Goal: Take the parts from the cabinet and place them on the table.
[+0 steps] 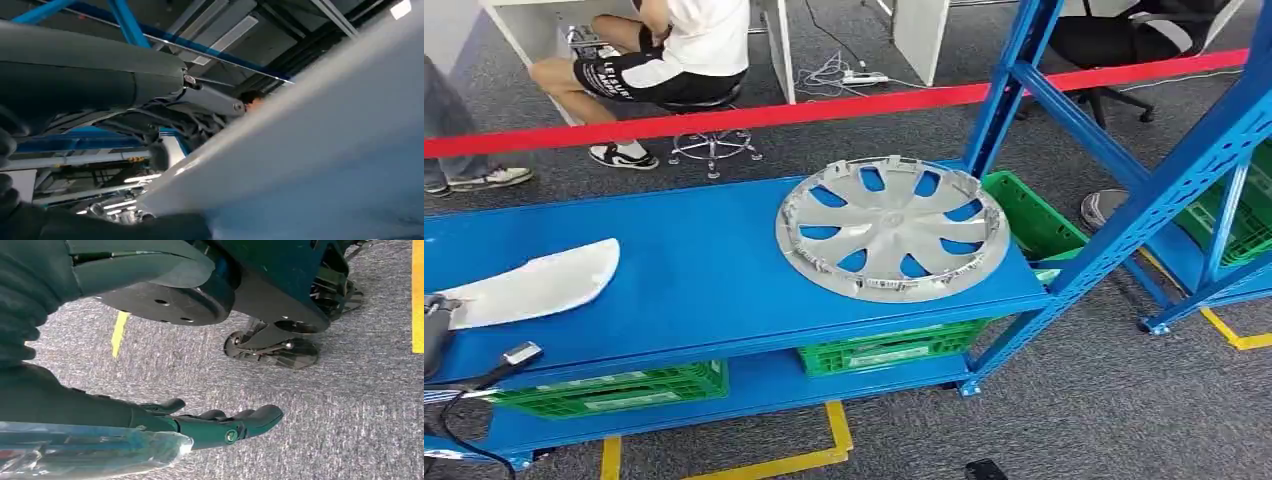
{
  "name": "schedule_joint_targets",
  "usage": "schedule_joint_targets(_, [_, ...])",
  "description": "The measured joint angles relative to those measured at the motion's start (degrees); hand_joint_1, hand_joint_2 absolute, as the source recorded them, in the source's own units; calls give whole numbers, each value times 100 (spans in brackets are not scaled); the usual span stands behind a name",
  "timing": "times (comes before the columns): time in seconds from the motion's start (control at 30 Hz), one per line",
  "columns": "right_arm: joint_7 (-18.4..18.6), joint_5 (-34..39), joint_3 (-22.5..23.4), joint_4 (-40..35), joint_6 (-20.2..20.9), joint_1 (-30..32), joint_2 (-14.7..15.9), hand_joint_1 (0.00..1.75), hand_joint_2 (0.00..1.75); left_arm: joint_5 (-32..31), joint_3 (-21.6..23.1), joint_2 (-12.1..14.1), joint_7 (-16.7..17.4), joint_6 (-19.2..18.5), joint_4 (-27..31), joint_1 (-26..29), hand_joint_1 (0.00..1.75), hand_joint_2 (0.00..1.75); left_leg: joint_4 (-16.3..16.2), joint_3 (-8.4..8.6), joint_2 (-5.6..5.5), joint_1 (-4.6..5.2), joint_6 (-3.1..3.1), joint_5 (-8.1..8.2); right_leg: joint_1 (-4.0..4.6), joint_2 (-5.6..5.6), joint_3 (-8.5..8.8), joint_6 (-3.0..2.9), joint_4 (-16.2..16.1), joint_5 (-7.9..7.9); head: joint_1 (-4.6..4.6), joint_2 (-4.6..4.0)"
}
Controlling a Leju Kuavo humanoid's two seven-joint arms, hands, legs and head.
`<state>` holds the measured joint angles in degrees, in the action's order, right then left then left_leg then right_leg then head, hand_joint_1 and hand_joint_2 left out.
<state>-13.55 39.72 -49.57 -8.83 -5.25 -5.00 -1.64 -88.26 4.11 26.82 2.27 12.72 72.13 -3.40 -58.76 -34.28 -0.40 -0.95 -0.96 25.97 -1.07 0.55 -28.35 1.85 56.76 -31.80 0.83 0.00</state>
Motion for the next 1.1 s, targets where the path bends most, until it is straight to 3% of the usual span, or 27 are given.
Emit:
schedule_joint_targets(0.37, [0,-13,-29,0,0,-4,0,0,175,0,22,-74,-109,9,-33,-13,175,175,0,10,0,0,0,0,0,-1,11,0,0,0,2,0])
schedule_joint_targets(0.63, [2,-15,-53,0,-22,-12,0,0,175,0,-83,-289,-134,114,-94,-35,175,175,0,16,-2,1,0,0,-1,-4,18,1,0,-1,2,0])
schedule_joint_targets(0.87, [-15,63,-61,0,-107,6,-2,0,175,322,-312,-792,-610,663,164,245,175,175,0,14,-1,2,1,1,-3,-1,12,1,-2,-1,2,0])
schedule_joint_targets(1.1, [-15,144,-59,0,-179,48,-4,0,175,374,-284,-1492,-673,914,1290,805,175,175,-5,11,-1,39,21,17,-33,-5,10,10,-10,-2,0,0])
